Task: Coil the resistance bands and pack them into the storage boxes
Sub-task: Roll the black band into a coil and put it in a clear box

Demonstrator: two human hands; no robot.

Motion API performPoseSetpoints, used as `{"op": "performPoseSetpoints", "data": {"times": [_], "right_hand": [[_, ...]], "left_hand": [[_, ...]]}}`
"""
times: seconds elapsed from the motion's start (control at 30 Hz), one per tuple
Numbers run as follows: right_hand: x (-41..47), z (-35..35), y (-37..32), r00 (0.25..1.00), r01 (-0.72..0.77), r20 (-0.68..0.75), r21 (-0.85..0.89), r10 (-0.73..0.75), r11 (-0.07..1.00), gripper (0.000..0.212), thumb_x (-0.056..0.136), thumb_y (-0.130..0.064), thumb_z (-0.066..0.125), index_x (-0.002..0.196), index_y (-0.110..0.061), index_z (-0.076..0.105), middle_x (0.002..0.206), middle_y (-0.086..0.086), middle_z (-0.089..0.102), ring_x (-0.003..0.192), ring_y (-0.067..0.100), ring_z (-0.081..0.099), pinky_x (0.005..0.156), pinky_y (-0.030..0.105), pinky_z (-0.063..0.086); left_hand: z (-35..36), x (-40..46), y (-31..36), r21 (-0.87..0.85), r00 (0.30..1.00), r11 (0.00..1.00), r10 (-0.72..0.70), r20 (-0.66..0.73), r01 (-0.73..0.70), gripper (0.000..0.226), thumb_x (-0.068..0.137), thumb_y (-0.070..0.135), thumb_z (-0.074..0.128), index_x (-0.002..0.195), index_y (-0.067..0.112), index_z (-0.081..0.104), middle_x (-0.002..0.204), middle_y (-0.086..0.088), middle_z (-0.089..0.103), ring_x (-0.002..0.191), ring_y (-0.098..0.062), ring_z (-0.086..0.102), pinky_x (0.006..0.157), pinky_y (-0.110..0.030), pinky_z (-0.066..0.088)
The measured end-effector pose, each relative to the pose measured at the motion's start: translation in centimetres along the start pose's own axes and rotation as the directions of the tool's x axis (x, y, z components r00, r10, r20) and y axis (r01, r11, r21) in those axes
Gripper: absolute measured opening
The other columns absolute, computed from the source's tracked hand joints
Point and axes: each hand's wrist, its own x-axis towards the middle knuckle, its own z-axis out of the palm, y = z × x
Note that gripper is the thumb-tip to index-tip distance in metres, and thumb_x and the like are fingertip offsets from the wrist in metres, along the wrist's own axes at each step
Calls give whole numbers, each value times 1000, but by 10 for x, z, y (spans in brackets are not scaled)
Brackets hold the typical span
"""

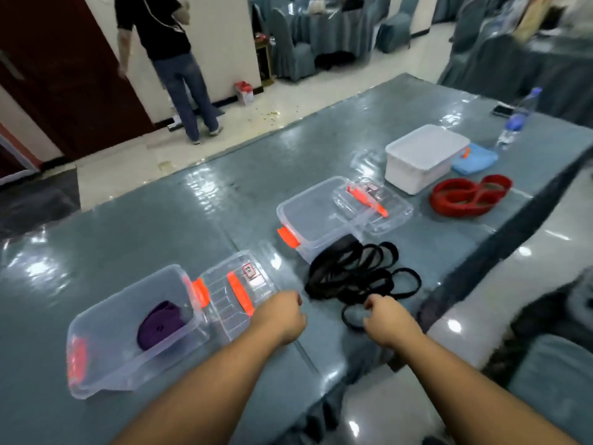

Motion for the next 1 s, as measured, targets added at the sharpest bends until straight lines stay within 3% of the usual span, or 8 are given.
{"op": "performPoseSetpoints", "data": {"times": [0.13, 0.3, 0.57, 0.7, 0.8, 0.9, 1.0], "right_hand": [[-6, -20, 48, 996, -74, -49, 43, 76, 996, 31, 94, -28, 53, 121, -16, 61, 125, 9, 64, 112, 29, 62, 91, 36, 52], [-2, -40, 80, 987, -137, -75, 94, 145, 986, 22, 91, -24, 50, 110, -18, 60, 105, 3, 63, 90, 23, 63, 81, 41, 59], [55, -64, 87, 986, -149, -64, 86, 155, 985, 32, 92, -26, 50, 121, -17, 61, 118, 6, 64, 103, 27, 63, 89, 40, 56], [97, -81, 68, 990, -135, -35, 57, 137, 989, 32, 89, -27, 50, 119, -20, 61, 123, 6, 64, 109, 29, 62, 93, 40, 54], [132, -85, 52, 994, -103, -32, 30, 104, 994, 17, 83, -28, 50, 98, -23, 57, 111, 7, 65, 102, 32, 63, 88, 42, 55], [161, -87, 32, 999, -35, 2, -6, 35, 999, 18, 89, -24, 54, 106, -17, 57, 112, 8, 64, 105, 32, 62, 80, 33, 47], [188, -83, 20, 999, 41, 34, -12, -41, 999, 11, 89, -25, 56, 98, -21, 52, 113, 8, 65, 105, 31, 62, 77, 33, 44]], "left_hand": [[7, 17, 50, 61, 996, 994, 86, 25, -88, 38, 88, 28, 54, 125, 23, 61, 132, -7, 65, 120, -30, 63, 98, -40, 53], [13, 42, 92, 94, 982, 978, 179, 58, -184, 28, 88, 28, 52, 115, 24, 61, 119, 0, 64, 103, -25, 63, 80, -36, 53], [18, 105, 125, 80, 963, 964, 244, 114, -254, 23, 90, 32, 56, 111, 24, 61, 108, 4, 61, 93, -20, 61, 81, -39, 56], [11, 139, 125, 25, 962, 968, 247, 116, -251, 23, 89, 31, 57, 110, 24, 61, 106, 5, 63, 91, -19, 62, 78, -40, 57], [8, 160, 120, -18, 965, 972, 236, 117, -235, 23, 88, 30, 57, 109, 24, 61, 104, 4, 63, 88, -20, 63, 77, -40, 57], [6, 172, 111, -25, 974, 980, 200, 110, -199, 23, 86, 31, 55, 107, 24, 62, 108, 1, 63, 95, -25, 64, 78, -39, 55], [11, 178, 97, -62, 983, 990, 137, 121, -131, 28, 86, 33, 53, 111, 24, 62, 114, -1, 63, 102, -27, 64, 85, -42, 56]]}}
